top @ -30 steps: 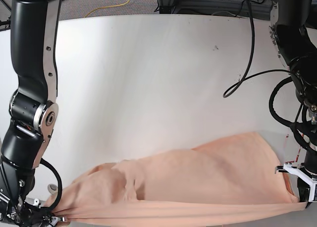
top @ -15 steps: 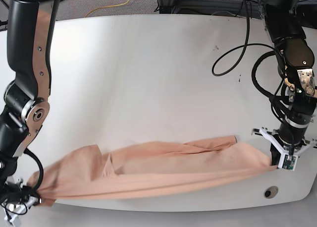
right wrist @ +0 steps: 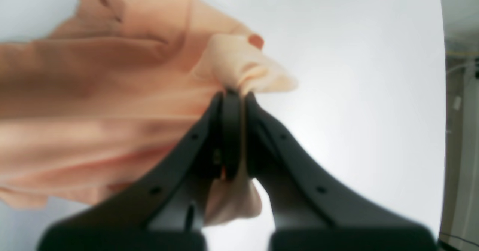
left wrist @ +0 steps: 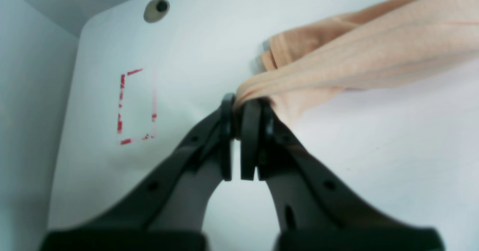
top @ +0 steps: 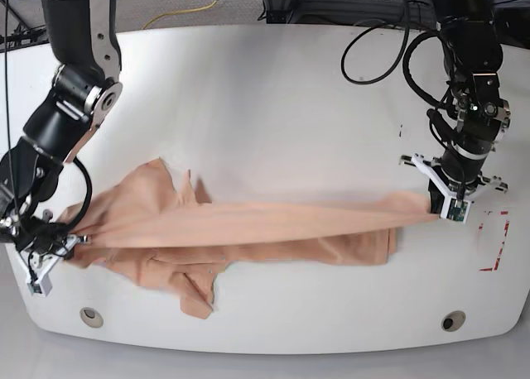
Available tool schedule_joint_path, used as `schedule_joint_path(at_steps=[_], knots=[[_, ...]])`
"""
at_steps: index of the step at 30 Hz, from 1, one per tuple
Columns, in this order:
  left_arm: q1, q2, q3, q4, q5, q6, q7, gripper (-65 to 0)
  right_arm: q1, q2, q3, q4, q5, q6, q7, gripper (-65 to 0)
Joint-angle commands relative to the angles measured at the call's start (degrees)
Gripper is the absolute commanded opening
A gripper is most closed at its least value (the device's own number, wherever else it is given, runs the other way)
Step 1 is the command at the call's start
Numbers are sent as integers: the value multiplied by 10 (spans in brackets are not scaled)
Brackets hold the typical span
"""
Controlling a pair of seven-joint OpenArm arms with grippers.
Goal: Fold the T-shirt properly
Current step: 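Lay the stretched shirt flat on the table, sliding both grippers away from it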
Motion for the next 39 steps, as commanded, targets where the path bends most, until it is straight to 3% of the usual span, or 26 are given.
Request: schedule_joint_path(at_steps=[1,8,14,18,23,27,35,39], knots=[[3,3,-2,10,0,5,-18,-650,-32,-7,-2,82,38,2,10,-650],[57,24,-6,8,1,5,-95,-650,-181,-41,-6,271,114,2,52,-650],[116,25,-6,9,1,5,-174,-650,-281,-62,-23,386,129,2,85,-650],[149,25,-8,10,0,5,-182,-650,-342,-63,-30,409,130,2,114,-650],[190,25,-61,11,0,0,-183,-650,-401,-63,-28,409,130,1,134,-650],[219,28,-109,11,0,-56,-183,-650,-434,-75,-7,409,130,1,134,-650],[249,75,-221,9,6,-161,-181,-650,-482,-90,12,407,131,1,134,-650],[275,74,-237,9,6,-184,-181,-650,-515,-118,15,407,130,1,134,-650]])
